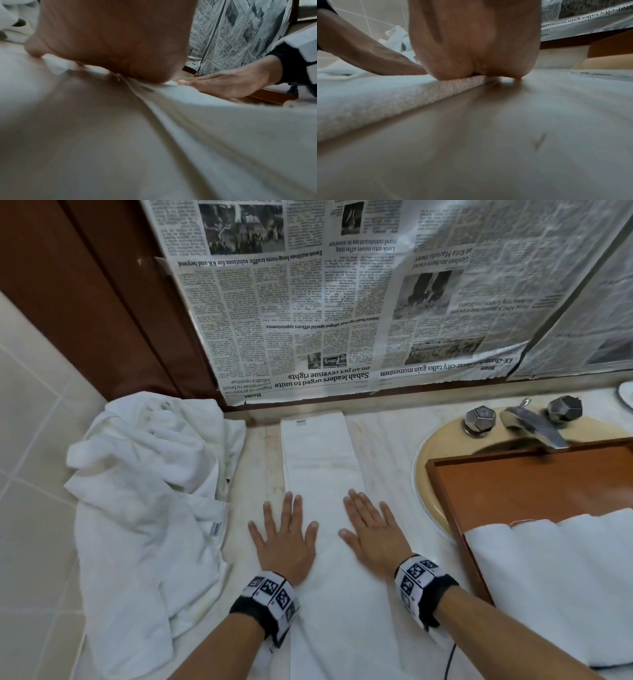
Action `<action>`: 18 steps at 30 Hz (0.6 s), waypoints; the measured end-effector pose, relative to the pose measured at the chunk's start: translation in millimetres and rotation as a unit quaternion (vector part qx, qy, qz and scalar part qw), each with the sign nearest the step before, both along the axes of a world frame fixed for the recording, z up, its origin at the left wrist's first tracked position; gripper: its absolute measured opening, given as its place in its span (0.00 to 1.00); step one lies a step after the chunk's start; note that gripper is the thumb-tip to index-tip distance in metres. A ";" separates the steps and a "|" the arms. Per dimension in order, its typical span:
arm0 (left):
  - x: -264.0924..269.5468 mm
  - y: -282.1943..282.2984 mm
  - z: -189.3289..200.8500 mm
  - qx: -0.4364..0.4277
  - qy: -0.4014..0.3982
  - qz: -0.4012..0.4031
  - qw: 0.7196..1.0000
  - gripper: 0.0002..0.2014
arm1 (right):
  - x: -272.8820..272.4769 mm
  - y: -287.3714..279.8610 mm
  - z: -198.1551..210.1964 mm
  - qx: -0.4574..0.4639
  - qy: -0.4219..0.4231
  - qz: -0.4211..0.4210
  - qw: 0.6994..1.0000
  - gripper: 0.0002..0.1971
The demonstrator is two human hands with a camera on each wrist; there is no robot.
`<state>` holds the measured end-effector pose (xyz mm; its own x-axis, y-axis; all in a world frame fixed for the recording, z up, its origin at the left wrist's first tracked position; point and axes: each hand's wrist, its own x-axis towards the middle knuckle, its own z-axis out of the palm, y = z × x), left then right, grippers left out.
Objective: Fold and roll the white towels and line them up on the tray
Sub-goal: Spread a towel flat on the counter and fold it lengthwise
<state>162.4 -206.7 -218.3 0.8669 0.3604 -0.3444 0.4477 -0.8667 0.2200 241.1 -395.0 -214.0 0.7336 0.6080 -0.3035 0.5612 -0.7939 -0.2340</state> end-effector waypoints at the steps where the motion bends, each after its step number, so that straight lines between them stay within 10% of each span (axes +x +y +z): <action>1: 8.7 3.0 0.9 0.001 0.002 0.000 1.000 0.37 | 8.4 1.7 0.6 0.000 -0.003 0.004 1.000 0.39; 11: 76.8 30.1 2.9 -0.017 -0.002 0.007 1.000 0.31 | 82.6 28.5 5.8 -0.028 0.024 0.010 0.999 0.35; 18: 23.2 14.2 13.9 -0.062 -0.077 0.020 0.995 0.27 | 34.2 19.4 16.2 0.039 0.002 0.015 0.999 0.35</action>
<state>185.6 -192.5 -204.5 0.8985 0.3593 -0.2521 0.4343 -0.8106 0.3928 275.3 -375.6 -197.7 0.7138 0.6513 -0.2575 0.5826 -0.7562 -0.2980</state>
